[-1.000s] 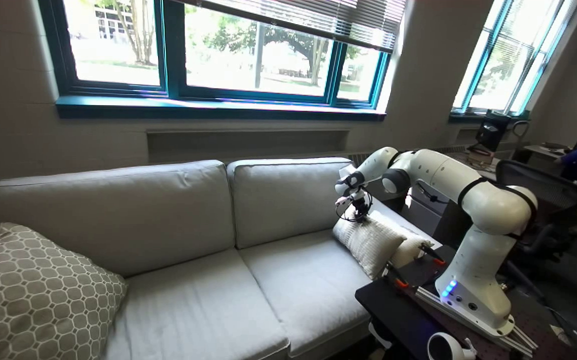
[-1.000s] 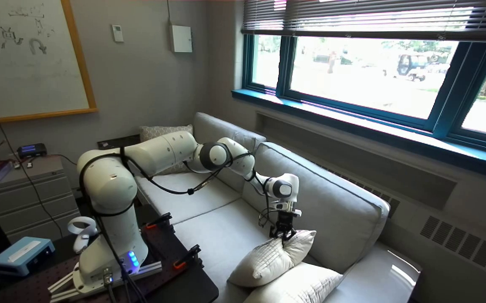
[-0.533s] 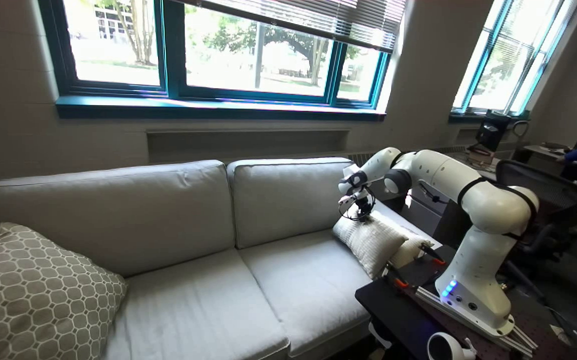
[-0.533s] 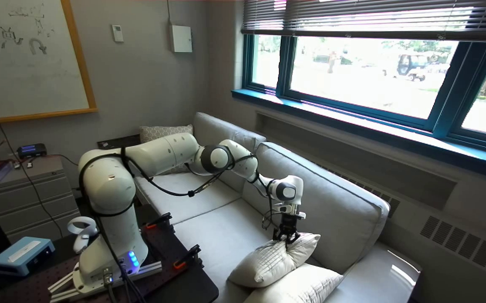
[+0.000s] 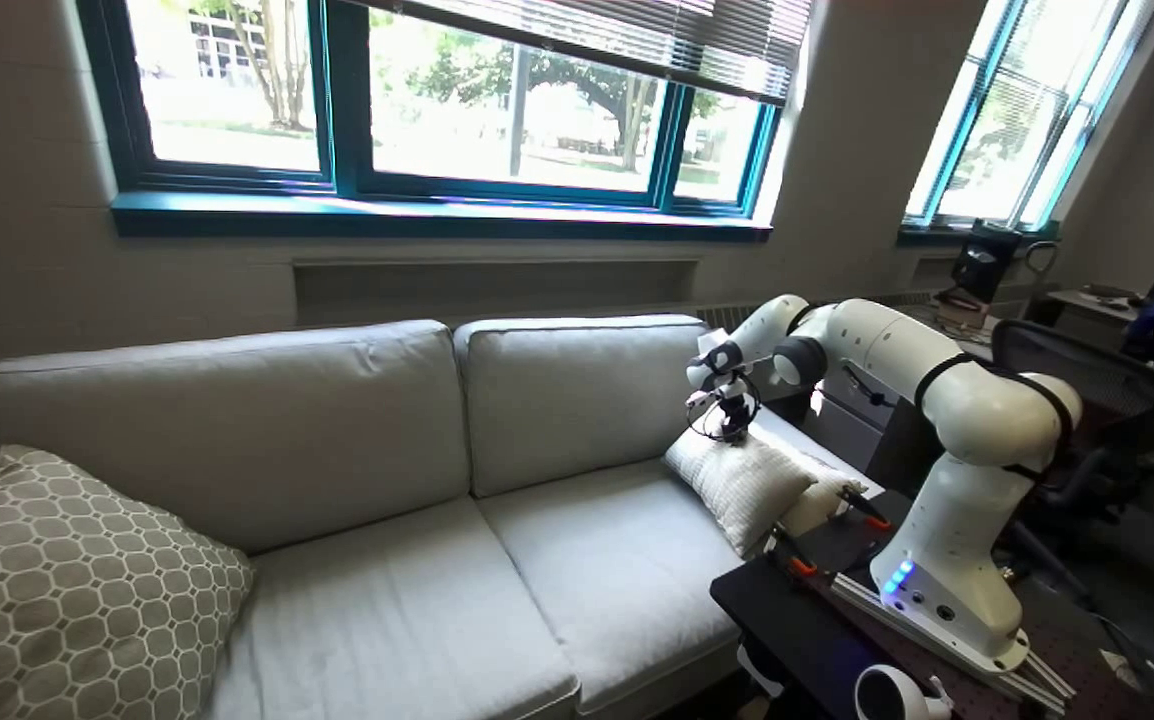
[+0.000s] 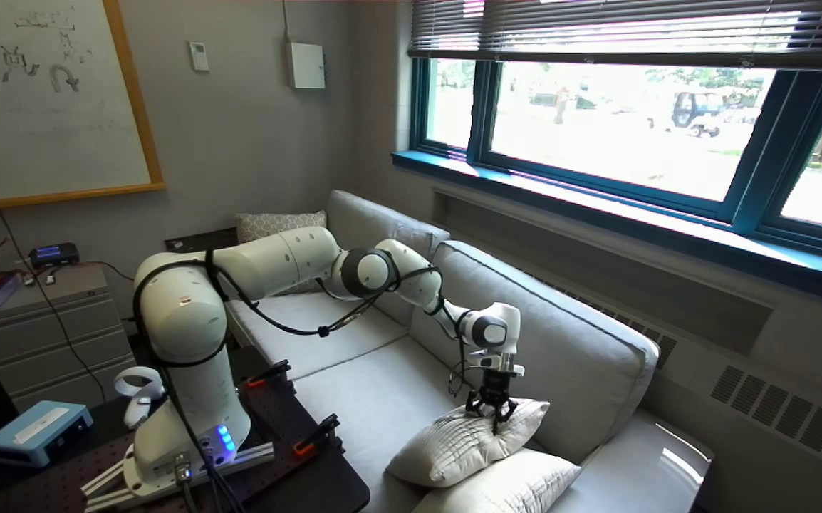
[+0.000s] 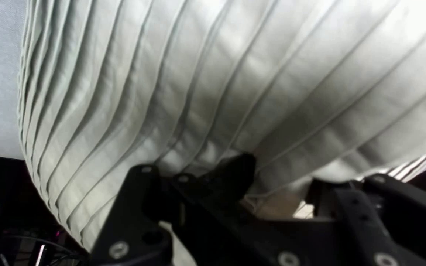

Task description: Stack the pillows at the edge of the sofa.

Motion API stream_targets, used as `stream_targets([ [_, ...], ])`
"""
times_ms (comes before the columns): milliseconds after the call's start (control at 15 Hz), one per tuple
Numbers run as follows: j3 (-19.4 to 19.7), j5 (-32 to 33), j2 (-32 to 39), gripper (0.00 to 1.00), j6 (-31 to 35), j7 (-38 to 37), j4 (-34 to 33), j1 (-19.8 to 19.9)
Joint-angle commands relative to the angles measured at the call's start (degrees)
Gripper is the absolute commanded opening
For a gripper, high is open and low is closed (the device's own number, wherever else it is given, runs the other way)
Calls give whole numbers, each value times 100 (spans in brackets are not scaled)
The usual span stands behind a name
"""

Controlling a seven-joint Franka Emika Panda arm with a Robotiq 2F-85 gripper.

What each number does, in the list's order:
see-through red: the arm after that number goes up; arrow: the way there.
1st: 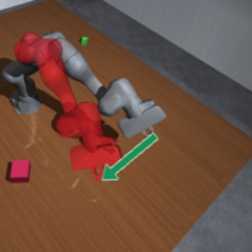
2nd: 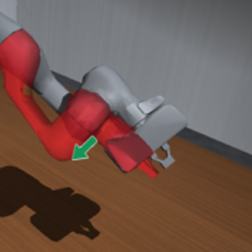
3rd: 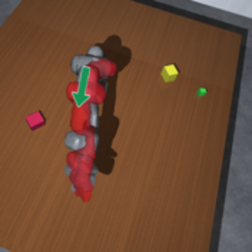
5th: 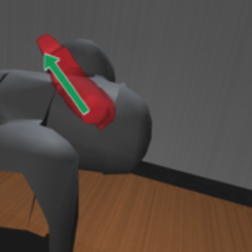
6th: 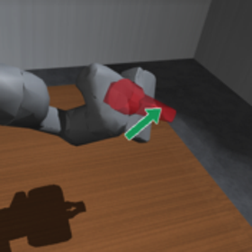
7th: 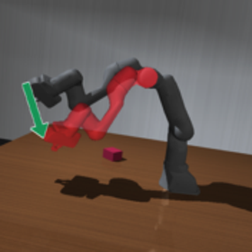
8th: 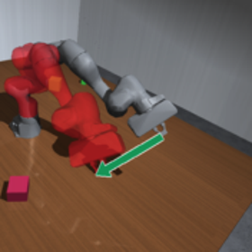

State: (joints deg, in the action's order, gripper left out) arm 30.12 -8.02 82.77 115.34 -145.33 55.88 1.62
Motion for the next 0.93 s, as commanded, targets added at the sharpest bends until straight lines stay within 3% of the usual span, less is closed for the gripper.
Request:
stream_targets([
  [0,-78,-60,-78,67,268,269,180,127],
  [267,-32,-45,-285,96,604,299,551,40],
  [867,411,-28,-1857,100,2732,304,2866,-777],
])
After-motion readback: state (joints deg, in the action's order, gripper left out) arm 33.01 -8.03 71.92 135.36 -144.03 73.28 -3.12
